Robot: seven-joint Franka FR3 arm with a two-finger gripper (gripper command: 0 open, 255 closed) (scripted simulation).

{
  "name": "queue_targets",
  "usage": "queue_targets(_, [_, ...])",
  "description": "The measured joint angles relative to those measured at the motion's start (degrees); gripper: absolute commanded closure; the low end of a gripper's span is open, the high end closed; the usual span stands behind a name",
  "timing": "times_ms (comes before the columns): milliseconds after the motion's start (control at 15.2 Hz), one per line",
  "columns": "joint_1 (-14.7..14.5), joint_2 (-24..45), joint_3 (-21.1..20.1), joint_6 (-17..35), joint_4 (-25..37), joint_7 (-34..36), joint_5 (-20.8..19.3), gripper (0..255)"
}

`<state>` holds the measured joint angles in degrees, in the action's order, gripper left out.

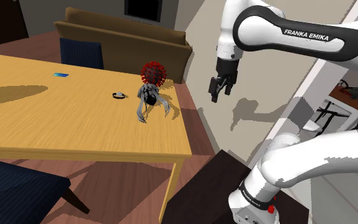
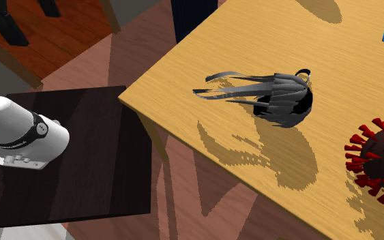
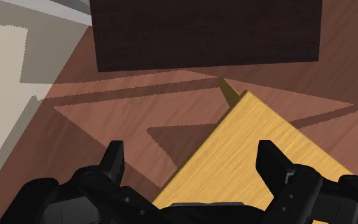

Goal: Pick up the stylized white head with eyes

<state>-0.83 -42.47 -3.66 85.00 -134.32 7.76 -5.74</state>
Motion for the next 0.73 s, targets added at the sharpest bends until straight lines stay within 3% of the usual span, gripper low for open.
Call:
queue_targets(264, [0.3, 4.1, 0.5, 2.8, 1.2, -0.1, 0.0, 0])
queue_targets(726, [1.1, 19.5, 1.7, 10.5, 8.9, -0.5, 0.5, 0])
